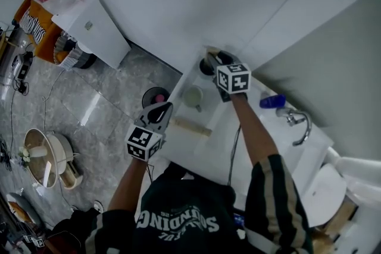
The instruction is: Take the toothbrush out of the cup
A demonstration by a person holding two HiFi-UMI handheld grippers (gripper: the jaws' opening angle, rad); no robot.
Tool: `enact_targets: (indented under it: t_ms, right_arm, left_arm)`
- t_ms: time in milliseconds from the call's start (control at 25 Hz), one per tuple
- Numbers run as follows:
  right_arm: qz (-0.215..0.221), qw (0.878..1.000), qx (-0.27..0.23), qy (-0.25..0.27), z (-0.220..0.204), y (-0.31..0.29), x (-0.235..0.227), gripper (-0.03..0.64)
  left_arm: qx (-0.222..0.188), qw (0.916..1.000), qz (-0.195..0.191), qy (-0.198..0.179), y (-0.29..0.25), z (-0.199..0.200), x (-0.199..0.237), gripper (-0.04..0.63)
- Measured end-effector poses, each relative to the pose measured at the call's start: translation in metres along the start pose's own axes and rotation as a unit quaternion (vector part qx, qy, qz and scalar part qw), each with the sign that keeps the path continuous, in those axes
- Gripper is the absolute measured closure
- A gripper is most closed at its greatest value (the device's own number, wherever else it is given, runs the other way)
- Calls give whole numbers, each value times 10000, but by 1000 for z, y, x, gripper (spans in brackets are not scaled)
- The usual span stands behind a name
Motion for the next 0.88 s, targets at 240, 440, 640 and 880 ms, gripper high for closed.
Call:
enact_targets:
  t_ms: [240,440,640,880]
  right_arm:
    - [18,9998,-167,-54,9,14,2,549]
    - [-86,9992,-375,-60,25,27,1,555]
    - [-254,9979,-599,-23,43,48,0,560]
    - [-466,9942,-968,-83,69,85,-1,565]
  left_arm:
    - [-28,10000,-28,-7,4,0,0,595]
    - [-104,9999,-94,-68,7,5,-4,595]
    - [-182,9996,-182,-152,13,10,-7,595]
    - [-287,9987,-344,-253,20,15,-16,595]
Point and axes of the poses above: the fingertips, and each gripper's own axes: y backward along the fingers, x to its left, z out of its top, the point moved 4 cm from there along y, backward along the fingers, and after that the axes turned 15 degrees about y, right-handed, at the moved point
